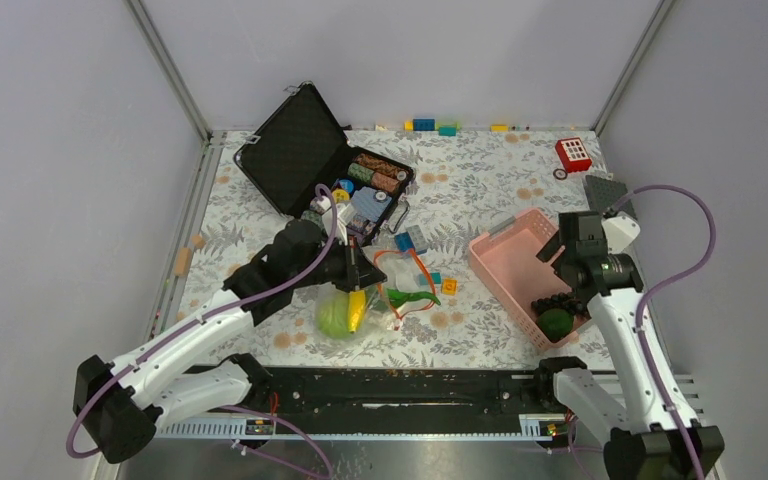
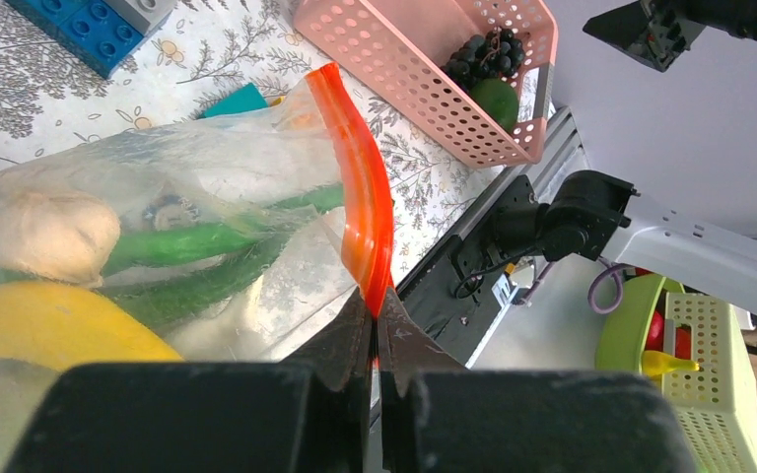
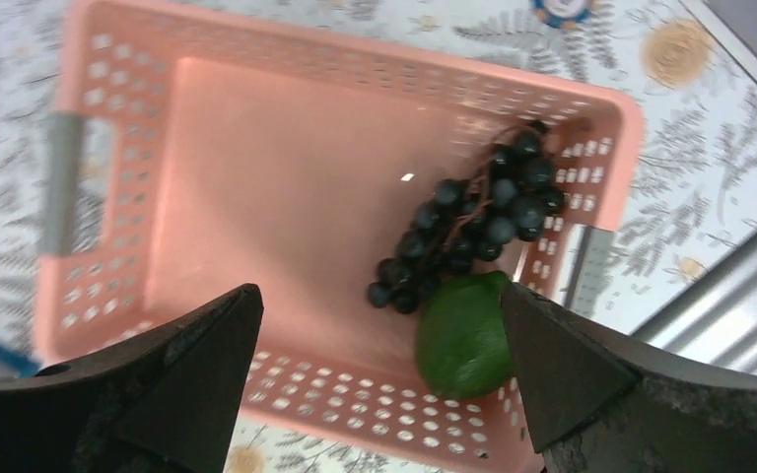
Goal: Place the food in the zip-top bag and seal the zipper
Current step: Pick up the fake fruit from the bin.
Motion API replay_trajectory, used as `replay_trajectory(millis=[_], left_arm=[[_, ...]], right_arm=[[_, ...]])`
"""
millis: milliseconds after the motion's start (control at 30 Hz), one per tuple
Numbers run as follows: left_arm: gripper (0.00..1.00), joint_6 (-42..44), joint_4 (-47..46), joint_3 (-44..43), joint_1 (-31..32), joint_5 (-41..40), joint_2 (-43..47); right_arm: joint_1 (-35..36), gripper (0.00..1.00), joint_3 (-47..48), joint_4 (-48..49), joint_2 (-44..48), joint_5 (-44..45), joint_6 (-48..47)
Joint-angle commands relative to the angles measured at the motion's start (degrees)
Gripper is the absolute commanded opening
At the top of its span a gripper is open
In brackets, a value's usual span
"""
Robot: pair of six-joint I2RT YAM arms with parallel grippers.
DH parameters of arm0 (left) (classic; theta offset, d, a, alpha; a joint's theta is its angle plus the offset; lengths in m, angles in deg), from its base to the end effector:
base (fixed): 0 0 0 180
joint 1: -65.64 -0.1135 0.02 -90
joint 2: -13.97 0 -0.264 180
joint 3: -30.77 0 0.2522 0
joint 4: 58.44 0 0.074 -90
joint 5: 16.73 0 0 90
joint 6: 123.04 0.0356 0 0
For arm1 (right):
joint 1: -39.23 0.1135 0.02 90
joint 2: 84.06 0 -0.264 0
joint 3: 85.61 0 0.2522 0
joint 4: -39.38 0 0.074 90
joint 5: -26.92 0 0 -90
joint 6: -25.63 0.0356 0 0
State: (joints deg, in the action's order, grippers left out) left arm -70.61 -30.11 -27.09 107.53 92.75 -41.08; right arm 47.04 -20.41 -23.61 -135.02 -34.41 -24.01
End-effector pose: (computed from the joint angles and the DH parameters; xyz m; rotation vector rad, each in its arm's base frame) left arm 0.1542 -0.1542 0.2959 0.3207 2.1882 -1.1766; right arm 0.1683 0.0058 0.3015 0.8522 2.1341 -0.1823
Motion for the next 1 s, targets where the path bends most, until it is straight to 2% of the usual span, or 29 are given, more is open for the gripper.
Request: replay_trajectory(millis=[0,433,733,967], left_arm=[[0.0,-0.47,-5.26,-0.03,0.09,3.95,-1.73],[0.0,1.58,-3.92,0.6,0.04,2.52,0.57],[0.0,2.38,-3.88,0.54,0.11,2.85,0.02],[0.0,2.77,-3.92,0.76,0.04,2.74,0.2]], right_arm=[[-6.13,0.98,-1.54,-1.41,-4.97,-0.13,-1.26],[-10.86,0.98,-6.24,0.3,-16.38,-5.15,1.2],[-11.55,0.98,-7.98,4.3,-25.17,-13.79,0.2],[-11.59,0.98,-9.17,9.74,-27.82,-20.73,-0.94]])
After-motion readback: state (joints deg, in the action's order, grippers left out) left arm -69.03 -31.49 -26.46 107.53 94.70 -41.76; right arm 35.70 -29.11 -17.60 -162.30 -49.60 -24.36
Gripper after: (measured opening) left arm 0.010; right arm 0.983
